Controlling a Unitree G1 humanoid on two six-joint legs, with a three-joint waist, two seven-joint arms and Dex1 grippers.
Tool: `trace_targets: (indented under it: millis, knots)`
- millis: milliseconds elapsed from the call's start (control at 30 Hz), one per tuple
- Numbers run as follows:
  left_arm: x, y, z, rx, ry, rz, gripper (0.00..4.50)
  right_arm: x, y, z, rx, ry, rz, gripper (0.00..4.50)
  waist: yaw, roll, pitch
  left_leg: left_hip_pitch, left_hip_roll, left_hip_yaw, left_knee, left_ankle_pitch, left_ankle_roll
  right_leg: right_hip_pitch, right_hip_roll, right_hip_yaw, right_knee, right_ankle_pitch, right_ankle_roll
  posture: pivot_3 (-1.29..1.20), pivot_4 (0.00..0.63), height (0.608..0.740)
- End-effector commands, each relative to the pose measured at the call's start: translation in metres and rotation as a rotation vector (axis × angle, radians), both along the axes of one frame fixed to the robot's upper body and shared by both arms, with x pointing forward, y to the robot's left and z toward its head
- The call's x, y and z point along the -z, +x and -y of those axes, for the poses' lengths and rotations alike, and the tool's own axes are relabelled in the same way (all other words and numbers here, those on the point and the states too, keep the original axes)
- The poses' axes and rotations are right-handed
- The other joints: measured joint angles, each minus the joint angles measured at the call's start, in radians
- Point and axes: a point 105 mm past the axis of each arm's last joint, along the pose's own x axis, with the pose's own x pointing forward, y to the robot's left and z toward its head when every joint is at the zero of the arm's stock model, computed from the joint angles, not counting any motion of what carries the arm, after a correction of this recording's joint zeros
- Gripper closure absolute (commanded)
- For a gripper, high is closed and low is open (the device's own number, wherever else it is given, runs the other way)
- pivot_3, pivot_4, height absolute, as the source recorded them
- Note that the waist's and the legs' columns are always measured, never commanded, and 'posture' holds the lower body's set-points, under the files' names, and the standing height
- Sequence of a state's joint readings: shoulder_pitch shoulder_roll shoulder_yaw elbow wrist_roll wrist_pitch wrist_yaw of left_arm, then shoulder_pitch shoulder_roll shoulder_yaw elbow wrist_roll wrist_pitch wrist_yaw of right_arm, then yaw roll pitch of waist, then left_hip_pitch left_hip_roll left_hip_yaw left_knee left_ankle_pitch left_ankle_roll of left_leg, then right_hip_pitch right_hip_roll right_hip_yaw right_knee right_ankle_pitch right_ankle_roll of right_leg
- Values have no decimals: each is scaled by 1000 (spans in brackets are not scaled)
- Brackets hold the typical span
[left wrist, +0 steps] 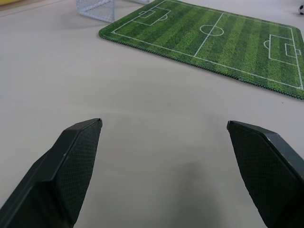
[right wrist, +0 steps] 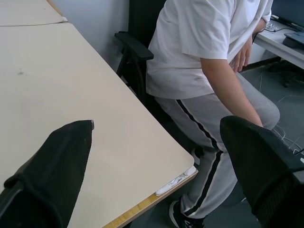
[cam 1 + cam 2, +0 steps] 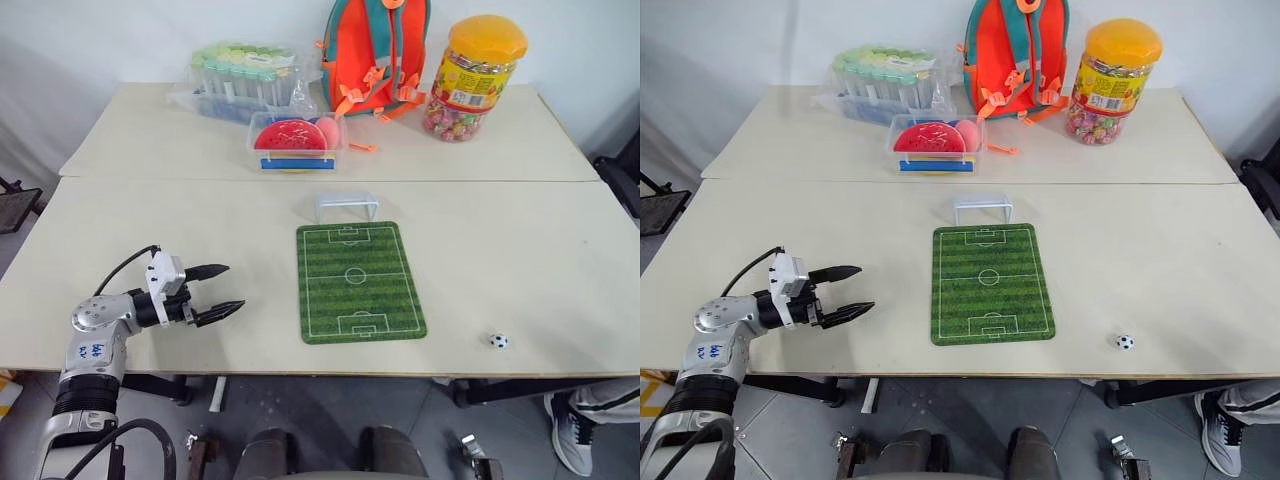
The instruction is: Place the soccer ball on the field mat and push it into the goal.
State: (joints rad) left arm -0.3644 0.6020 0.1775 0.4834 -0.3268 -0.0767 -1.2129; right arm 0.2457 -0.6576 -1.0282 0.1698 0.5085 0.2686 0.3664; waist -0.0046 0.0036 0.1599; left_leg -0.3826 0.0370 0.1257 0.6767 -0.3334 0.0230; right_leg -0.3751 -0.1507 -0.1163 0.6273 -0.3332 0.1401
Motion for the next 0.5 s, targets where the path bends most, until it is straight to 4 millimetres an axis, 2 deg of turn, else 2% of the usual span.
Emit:
trace_targets:
  millis: [33,167,300,500]
  knots:
    - [-7,2,2,25,26,45,0,-10,-5,2,9,-29,29,13,1,0,0,0,0,0,0,0,0,0,0,0,0,0,0,0,150,740]
    - [-9,11,1,-21,-10,23,0,-10,-7,-2,7,-23,35,13,1,0,0,0,-3,0,0,0,0,0,0,0,0,0,0,0,150,740]
    - [-13,12,4,-3,-9,39,0,-17,-9,-9,-14,-34,45,13,1,0,0,0,-2,0,0,0,0,0,0,0,0,0,0,0,150,740]
    - [-17,13,13,39,-32,9,0,-26,1,-56,-278,-45,-26,13,2,0,0,0,-1,0,0,0,0,0,0,0,0,0,0,0,150,740]
